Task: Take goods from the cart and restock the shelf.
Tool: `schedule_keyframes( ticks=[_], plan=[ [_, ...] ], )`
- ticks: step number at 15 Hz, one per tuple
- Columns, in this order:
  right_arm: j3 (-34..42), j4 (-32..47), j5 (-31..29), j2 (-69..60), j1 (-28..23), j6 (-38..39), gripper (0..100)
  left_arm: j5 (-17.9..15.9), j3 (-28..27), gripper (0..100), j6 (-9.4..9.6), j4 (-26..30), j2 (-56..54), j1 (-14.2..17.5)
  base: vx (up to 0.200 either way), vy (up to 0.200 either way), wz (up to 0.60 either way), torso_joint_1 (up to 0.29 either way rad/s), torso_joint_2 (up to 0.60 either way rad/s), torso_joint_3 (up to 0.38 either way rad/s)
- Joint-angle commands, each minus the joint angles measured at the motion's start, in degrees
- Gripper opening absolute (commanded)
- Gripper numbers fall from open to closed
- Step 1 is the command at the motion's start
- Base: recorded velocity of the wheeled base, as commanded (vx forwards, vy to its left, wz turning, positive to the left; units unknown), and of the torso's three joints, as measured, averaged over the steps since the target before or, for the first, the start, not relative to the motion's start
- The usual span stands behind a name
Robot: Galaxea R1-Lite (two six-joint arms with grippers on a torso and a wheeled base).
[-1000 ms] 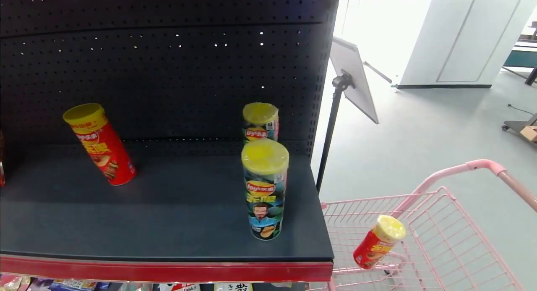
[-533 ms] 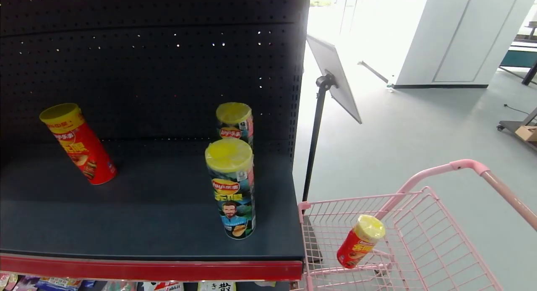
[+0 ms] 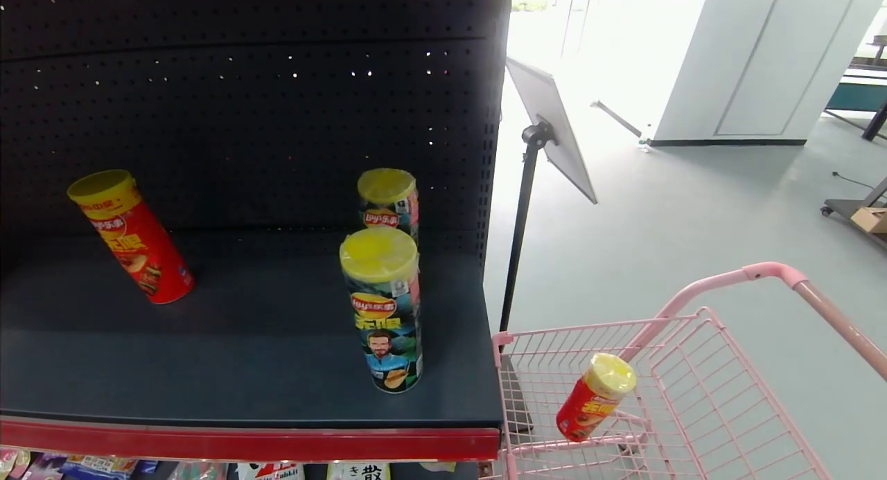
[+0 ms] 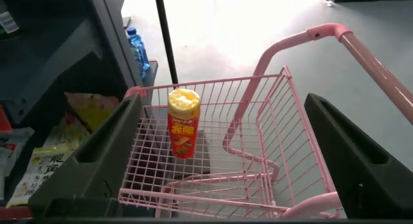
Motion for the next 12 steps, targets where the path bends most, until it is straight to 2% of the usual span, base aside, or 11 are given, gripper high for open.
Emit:
schedule_keyframes(
  ticks=[1, 4, 8, 12],
  plan=[
    [0.0, -0.01, 0.04, -0.01, 0.01, -0.05, 100, -0.01, 0.01, 100, -0.02, 0.0, -0.01, 0.02, 0.0, 0.0, 0.0, 0.0, 0.0, 0.0],
    [0.0, -0.01, 0.04, -0.01, 0.01, 0.04, 100, -0.01, 0.01, 100, -0.28, 0.0, -0.01, 0.02, 0.0, 0.0, 0.0, 0.0, 0.0, 0.0],
    [0.0, -0.01, 0.04, -0.01, 0.01, -0.05, 100, -0.01, 0.01, 100, -0.28, 0.0, -0.01, 0.02, -0.2, 0.0, 0.0, 0.011, 0.0, 0.0],
    [0.0, -0.01, 0.04, -0.01, 0.01, -0.05, 100, -0.01, 0.01, 100, -0.19, 0.0, -0.01, 0.02, 0.0, 0.0, 0.0, 0.0, 0.0, 0.0]
  ],
)
